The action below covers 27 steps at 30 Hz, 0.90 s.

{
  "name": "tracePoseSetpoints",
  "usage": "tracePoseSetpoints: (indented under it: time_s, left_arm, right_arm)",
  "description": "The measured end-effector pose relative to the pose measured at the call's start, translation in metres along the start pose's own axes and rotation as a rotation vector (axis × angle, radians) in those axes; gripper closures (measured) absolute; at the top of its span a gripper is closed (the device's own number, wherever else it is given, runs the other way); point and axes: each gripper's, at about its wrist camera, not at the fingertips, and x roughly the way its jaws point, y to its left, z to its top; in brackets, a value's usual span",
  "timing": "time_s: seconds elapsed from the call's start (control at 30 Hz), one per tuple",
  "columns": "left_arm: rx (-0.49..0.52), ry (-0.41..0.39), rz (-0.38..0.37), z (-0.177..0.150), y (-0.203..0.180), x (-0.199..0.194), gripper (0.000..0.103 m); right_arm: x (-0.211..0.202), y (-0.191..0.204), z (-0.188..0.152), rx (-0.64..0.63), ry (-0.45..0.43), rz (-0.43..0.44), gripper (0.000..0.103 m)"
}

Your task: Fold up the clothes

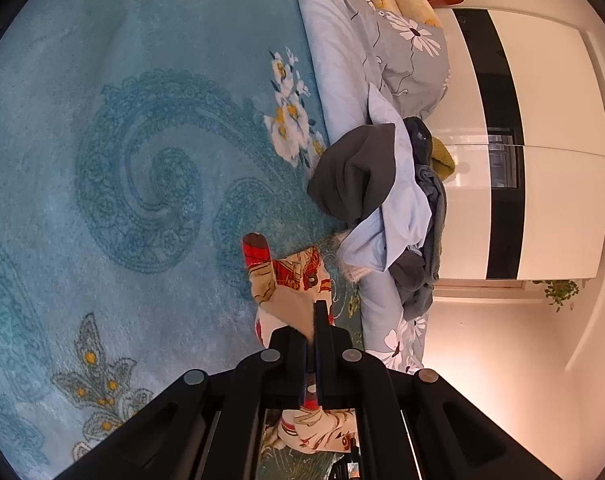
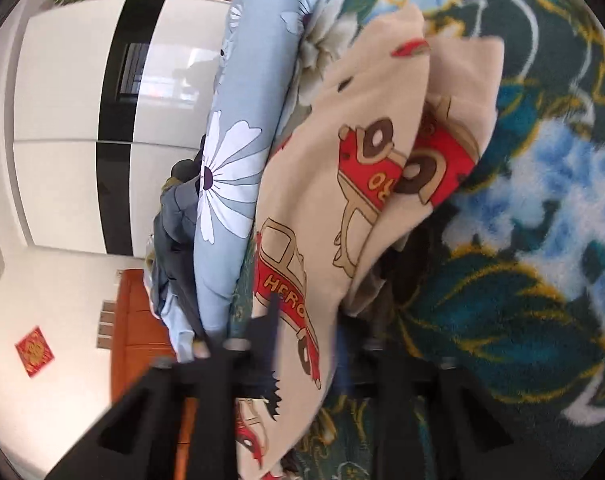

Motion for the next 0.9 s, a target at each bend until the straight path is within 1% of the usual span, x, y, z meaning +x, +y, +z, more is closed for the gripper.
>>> tracePoseSetpoints:
  time_s: [0.07,0.1,0.17,0.23,0.3,0.4,0.43,0.47,0.57,0.63,0.7,0.77,0.8,0.83,0.9]
  left_arm:
    - [0.026,-0.025,-0.038,0.003,-0.01,-0.011,0.099]
    - [0.057,-0.041,-0.058,0.004,-0.019,-0.02,0.099]
    - [0.134,-0.077,-0.098,0.005,-0.038,-0.039,0.1]
    - [0.221,-0.165,-0.126,0.004,-0.055,-0.065,0.101]
    - [0.283,-0.255,-0.157,0.005,-0.067,-0.095,0.101]
    - [0.272,-0.247,-0.12,0.009,-0.056,-0.102,0.101]
    - [0.269,-0.244,-0.108,0.011,-0.052,-0.104,0.101]
    - [0.265,-0.241,-0.095,0.012,-0.048,-0.106,0.101]
    - [0.254,-0.232,-0.058,0.016,-0.036,-0.113,0.101]
    - [0.22,-0.179,-0.013,0.009,-0.021,-0.095,0.101]
    - [0.194,-0.123,0.042,0.0,-0.006,-0.076,0.101]
    - [0.202,-0.106,0.132,-0.012,0.005,-0.059,0.098]
    - [0.213,-0.091,0.197,-0.019,0.011,-0.05,0.097]
    - [0.193,-0.074,0.218,-0.024,0.02,-0.045,0.095]
    - [0.151,-0.041,0.258,-0.035,0.04,-0.036,0.084]
  right_arm:
    - [-0.006,0.006,0.001,0.008,-0.018,0.032,0.1]
    - [-0.015,0.018,0.003,-0.026,-0.046,0.047,0.101]
    - [-0.039,0.046,0.005,-0.103,-0.09,0.119,0.101]
    - [-0.068,0.077,0.006,-0.187,-0.132,0.202,0.101]
    - [-0.101,0.108,-0.002,-0.291,-0.171,0.274,0.101]
    - [-0.147,0.144,-0.018,-0.427,-0.198,0.374,0.101]
    - [-0.157,0.154,-0.025,-0.477,-0.196,0.378,0.101]
    - [-0.163,0.161,-0.031,-0.52,-0.193,0.367,0.101]
    - [-0.162,0.179,-0.048,-0.619,-0.205,0.295,0.101]
    - [-0.158,0.181,-0.055,-0.641,-0.204,0.285,0.101]
    - [-0.152,0.183,-0.054,-0.636,-0.193,0.277,0.101]
    - [-0.148,0.184,-0.053,-0.631,-0.185,0.273,0.101]
    - [-0.148,0.183,-0.052,-0.631,-0.189,0.273,0.101]
    - [-0.149,0.183,-0.051,-0.63,-0.193,0.274,0.101]
    - [-0.151,0.18,-0.049,-0.629,-0.205,0.271,0.101]
